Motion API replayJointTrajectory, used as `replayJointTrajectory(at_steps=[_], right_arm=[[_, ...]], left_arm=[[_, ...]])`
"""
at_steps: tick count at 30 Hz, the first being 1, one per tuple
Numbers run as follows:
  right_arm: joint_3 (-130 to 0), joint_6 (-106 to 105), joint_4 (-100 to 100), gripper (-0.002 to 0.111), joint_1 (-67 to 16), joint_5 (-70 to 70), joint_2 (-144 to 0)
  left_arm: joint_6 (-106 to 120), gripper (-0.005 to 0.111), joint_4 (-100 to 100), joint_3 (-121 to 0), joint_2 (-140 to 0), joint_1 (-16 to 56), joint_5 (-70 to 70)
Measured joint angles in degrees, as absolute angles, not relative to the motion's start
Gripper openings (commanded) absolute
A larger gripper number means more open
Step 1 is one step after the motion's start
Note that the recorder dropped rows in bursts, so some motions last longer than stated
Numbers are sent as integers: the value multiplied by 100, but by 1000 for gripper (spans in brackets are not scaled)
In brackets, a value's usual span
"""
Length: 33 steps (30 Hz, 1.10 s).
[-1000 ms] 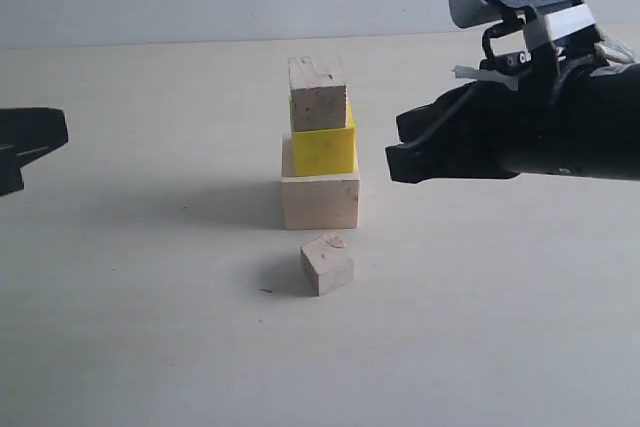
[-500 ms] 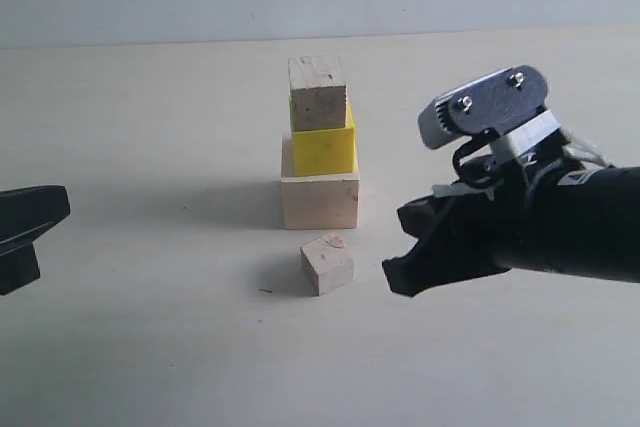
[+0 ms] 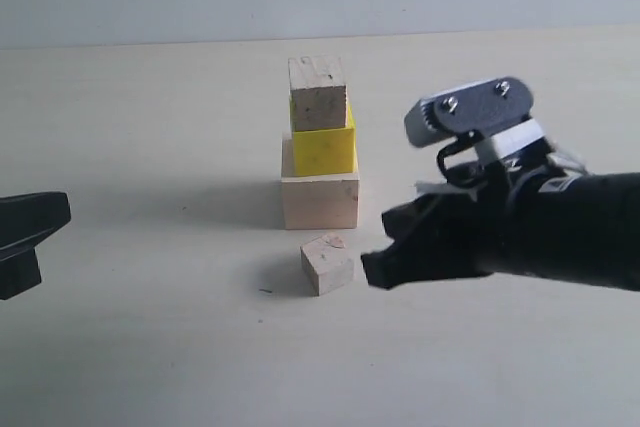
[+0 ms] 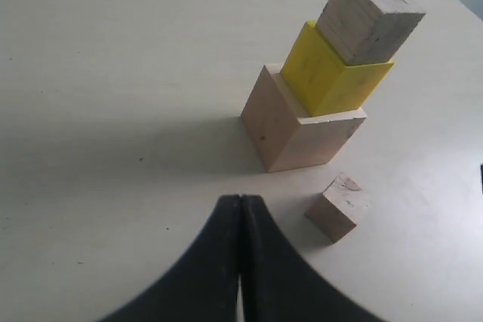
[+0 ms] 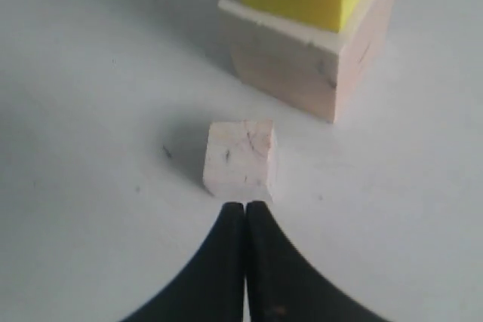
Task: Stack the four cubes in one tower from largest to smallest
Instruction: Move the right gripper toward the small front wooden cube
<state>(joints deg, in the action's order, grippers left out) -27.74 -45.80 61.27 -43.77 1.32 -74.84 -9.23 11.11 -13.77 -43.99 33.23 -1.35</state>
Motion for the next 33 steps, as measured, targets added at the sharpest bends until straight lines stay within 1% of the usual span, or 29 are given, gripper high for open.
replayJointTrajectory(at_steps=[3, 8, 10, 12, 14, 15, 18, 22, 25, 27, 28, 33], right_arm=[[-2852, -4443, 6137, 0, -4389, -551, -7130], [-2874, -3860, 6107, 0, -4389, -2433, -6397], [-2874, -3835, 6078, 0, -4389, -2973, -6138], [-2874, -3991, 6122, 0, -4389, -3222, -5890], [-2874, -4453, 6574, 0, -4389, -3063, -5596], [-2884, -4692, 6808, 0, -4389, -2706, -5505], [-3006, -4395, 6796, 0, -4389, -1913, -5417], [-3738, -2785, 5764, 0, -4389, -654, -5112], [-3902, -2771, 5198, 0, -4389, 159, -5047], [-3902, -3049, 4300, 0, -4389, 691, -5047], [-3902, -3213, 3437, 0, -4389, 998, -5047], [-3902, -3200, 636, 0, -4389, 1752, -5047]], left_arm=[[-923, 0, 1174, -1377, -4399, 3323, -144], [-923, 0, 1288, -1377, -4392, 3323, -144], [-923, 0, 1312, -1377, -4392, 3323, -144], [-923, 0, 1329, -1377, -4392, 3323, -144], [-923, 0, 1356, -1377, -4392, 3323, -144], [-923, 0, 1372, -1377, -4392, 3323, -144], [-923, 0, 1393, -1377, -4392, 3323, -144], [-923, 0, 1393, -1377, -4392, 3323, -144], [-923, 0, 1393, -1377, -4392, 3323, -166], [-923, 0, 1393, -1377, -4392, 3323, -189], [-923, 0, 1393, -1377, -4392, 3323, -202], [-923, 0, 1393, -1377, -4392, 3323, -252]])
